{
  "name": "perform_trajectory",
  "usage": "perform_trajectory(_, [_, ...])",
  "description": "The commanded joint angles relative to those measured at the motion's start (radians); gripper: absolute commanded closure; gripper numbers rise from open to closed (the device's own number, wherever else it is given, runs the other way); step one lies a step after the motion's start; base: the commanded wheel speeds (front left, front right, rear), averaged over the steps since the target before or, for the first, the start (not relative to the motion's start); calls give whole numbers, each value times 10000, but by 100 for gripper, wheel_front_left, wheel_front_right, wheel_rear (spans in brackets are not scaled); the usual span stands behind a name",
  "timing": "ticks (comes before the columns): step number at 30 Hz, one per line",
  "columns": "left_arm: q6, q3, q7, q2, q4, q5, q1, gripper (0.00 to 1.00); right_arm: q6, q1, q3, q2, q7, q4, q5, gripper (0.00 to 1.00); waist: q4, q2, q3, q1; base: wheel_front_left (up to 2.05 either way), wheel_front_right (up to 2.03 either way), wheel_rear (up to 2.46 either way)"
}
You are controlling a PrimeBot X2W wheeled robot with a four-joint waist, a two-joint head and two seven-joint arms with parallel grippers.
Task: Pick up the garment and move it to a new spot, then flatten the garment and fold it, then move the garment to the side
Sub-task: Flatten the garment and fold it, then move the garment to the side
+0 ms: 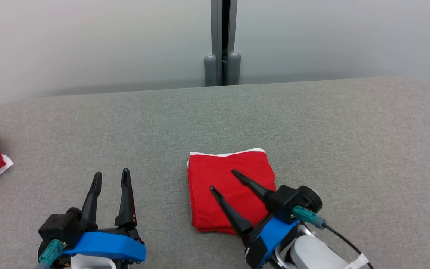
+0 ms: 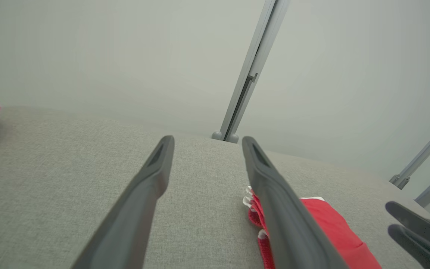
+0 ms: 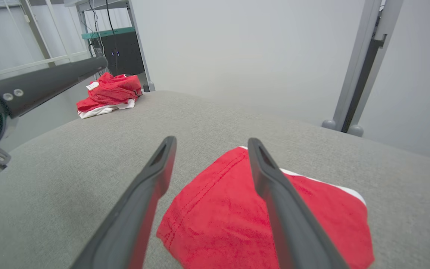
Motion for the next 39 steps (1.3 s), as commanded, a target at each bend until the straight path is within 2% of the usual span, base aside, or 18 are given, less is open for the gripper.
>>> perform_trajectory(1, [-44, 37, -43, -15, 56, 111, -21, 0, 1, 273, -406, -32, -58, -161, -123, 0, -72, -1, -101, 0, 0, 0, 0])
perform_trajectory(8, [-330, 138, -43, -363, 325, 578, 256, 0, 1, 1659, -3158, -20, -69, -839, -825, 0, -64, -1, -439, 0, 0, 0, 0])
perform_trajectory(9, [-330, 138, -43, -363, 325, 578, 256, 0, 1, 1659, -3158, -20, -69, -839, -825, 0, -64, -1, -439, 0, 0, 0, 0])
perform_trajectory(16, [-424, 536, -44, -635, 722, 1037, 880, 0, 1, 2987, -5021, -20, -76, -1621, -1130, 0, -80, -1, -658, 0, 0, 0, 0])
perform_trajectory(24, [-520, 1193, -44, -839, 814, 1483, 1614, 0, 1, 3715, -5410, -20, -73, -1906, -980, 0, -110, -1, -670, 0, 0, 0, 0])
perform_trajectory(39, [-955, 1741, -45, -1232, 1107, 1987, 1657, 0, 1, 3294, -5507, -21, 32, -1655, -983, 0, -6, -1, -473, 0, 0, 0, 0])
